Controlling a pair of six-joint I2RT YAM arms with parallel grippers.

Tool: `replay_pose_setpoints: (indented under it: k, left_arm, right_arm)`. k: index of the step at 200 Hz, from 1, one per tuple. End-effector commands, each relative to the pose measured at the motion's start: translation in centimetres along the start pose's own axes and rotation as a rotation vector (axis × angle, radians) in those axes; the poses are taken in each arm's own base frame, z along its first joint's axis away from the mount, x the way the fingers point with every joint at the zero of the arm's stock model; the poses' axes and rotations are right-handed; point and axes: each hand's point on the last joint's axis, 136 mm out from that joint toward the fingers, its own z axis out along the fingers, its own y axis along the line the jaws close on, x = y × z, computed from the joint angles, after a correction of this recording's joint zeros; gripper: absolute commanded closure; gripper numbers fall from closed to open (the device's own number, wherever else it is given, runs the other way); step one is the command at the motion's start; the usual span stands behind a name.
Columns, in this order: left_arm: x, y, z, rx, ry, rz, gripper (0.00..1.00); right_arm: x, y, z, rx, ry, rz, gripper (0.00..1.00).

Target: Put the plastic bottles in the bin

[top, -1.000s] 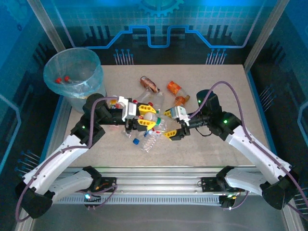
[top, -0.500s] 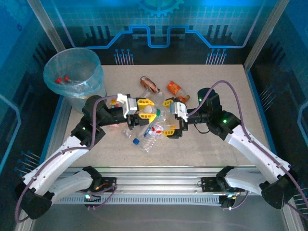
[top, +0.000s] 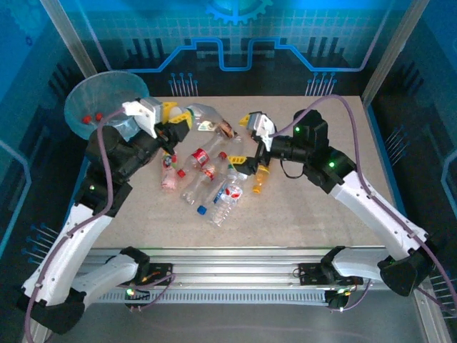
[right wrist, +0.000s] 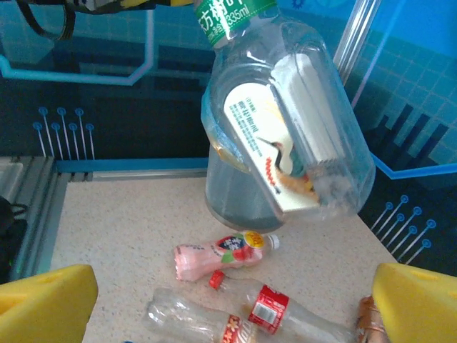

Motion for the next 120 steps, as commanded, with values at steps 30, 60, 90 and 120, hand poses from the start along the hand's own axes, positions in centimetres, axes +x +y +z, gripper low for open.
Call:
replay_pose_setpoints:
  k: [30,60,90,120]
  left_arm:
    - [-3.5,5.9,-1.7,-0.264,-0.014,-0.011,1.00]
    - [-4.6,11.4,-2.0,-0.483,0.031,-0.029,1.00]
    - [-4.3,18.3,-2.7,-0.682,0.079,-0.083,1.00]
    - [-1.6,25.3,-4.0,-0.831,0.141,-0.203,1.00]
  right_arm:
    - [-1.7,2.3,3.2,-0.056,0.020,0.078,0.00]
    - [-3.2,4.6,6.1,-0.156,-0.011,0.125,0.00]
    - [-4.0,7.2,9.7,-0.246,-0.006,0.114,0.00]
    - [-4.6,8.1,12.9,-0.271,-0.002,0.169,0.00]
